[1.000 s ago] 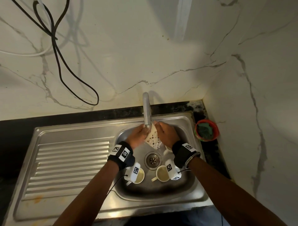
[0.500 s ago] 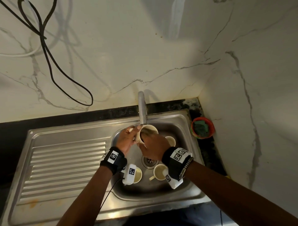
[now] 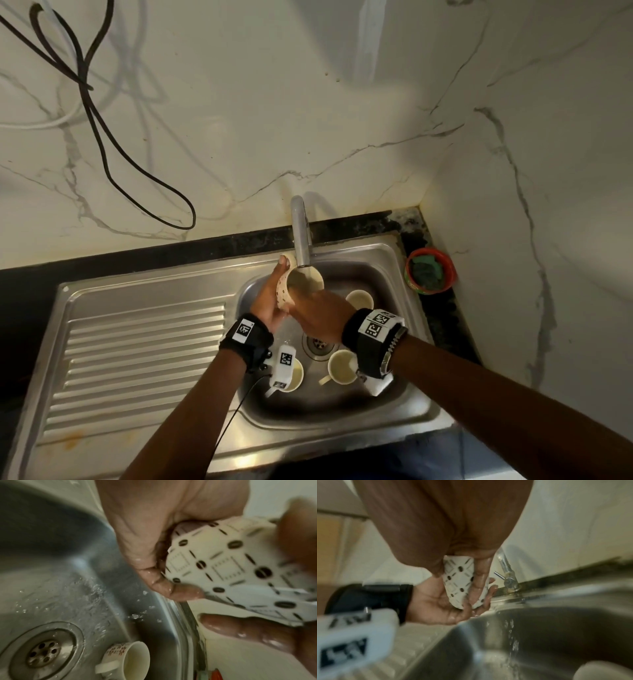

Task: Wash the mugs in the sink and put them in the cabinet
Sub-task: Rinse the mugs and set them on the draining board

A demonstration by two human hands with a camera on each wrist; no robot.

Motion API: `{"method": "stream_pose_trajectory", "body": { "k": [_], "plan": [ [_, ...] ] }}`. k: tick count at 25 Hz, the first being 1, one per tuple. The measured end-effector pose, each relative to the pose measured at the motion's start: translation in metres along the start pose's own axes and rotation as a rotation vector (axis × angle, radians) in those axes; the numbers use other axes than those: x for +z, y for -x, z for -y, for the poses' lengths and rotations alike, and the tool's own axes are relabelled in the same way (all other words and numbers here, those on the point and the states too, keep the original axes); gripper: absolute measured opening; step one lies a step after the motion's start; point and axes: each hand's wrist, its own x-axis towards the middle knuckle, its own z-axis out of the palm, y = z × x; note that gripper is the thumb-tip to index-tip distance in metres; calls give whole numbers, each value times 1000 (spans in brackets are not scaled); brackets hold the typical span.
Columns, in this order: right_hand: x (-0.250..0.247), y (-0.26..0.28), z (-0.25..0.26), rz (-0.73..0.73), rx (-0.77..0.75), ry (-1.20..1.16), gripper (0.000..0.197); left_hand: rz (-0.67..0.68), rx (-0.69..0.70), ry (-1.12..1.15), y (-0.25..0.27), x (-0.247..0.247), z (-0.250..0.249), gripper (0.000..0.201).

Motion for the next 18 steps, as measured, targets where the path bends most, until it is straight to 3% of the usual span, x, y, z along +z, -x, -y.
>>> {"method": "stream_pose_trajectory", "body": {
  "k": [2,3,5,8,11,14,16,18],
  "plan": [
    [-10,5,-13,157,-155,206,34,36,-38,-38,0,-5,-2,68],
    [-18,3,-18,169,-188,286,34,40,-56,-42,-1,-6,-2,60],
    [-24,-4,-20,73,-151,333,36,83,-61,39,-1,-6,-2,62],
    [-25,-12,-10,-66,-2,138,34,109,-34,179,-10,1,2,85],
    [-20,-10,-13,-33,-186,280,31,46,-57,120,-14,1,3,72],
    [-19,-12,-25,-36,-80,415,36,45,-99,135,-15,-1,1,57],
    [-15,-17,-15,32,37,335,29,4,-96,119,-17,0,3,58],
    [-18,-24,-7,126,38,62,19,-33,-72,145,-14,3,7,62]
  ]
}}
